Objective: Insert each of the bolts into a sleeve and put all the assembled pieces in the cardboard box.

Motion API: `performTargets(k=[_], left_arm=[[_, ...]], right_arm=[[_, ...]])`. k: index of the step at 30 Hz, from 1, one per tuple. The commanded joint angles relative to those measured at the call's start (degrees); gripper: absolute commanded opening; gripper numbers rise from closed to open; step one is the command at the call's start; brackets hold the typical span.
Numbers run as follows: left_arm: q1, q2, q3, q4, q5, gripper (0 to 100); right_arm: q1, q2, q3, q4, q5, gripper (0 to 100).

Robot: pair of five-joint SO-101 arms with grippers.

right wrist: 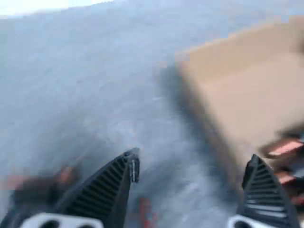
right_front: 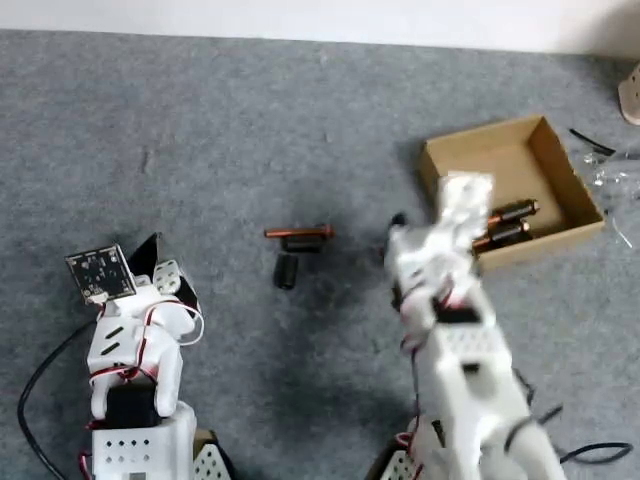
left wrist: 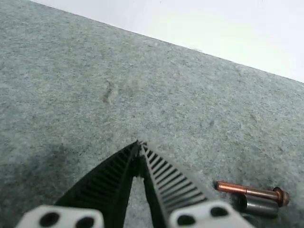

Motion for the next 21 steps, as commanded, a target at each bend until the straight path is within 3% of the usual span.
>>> performTargets(k=[1, 4, 10, 15, 21], left_arm=[[-0.5, -0.2, 1.3, -0.2, -1.0, 1], [-0.5, -0.2, 1.3, -0.2, -1.0, 1], [-0.5, -0.2, 1.3, -0.2, -1.0, 1], [-0.5, -0.2, 1.3, -0.2, -1.0, 1], [-0.6, -0.2, 1.3, -0.2, -1.0, 1]], right_arm=[[-5.7, -13.6, 7.9, 0.3, 4.8, 31.0], [-7.6, -18.1, 11.8, 6.8, 5.7, 31.0], [-16.0, -14.5, -1.4, 21.1, 7.1, 31.0], [-20.6, 2.0, -15.5, 21.7, 7.5, 31.0], [-23.9, 27.4, -30.7, 21.8, 17.6, 31.0]])
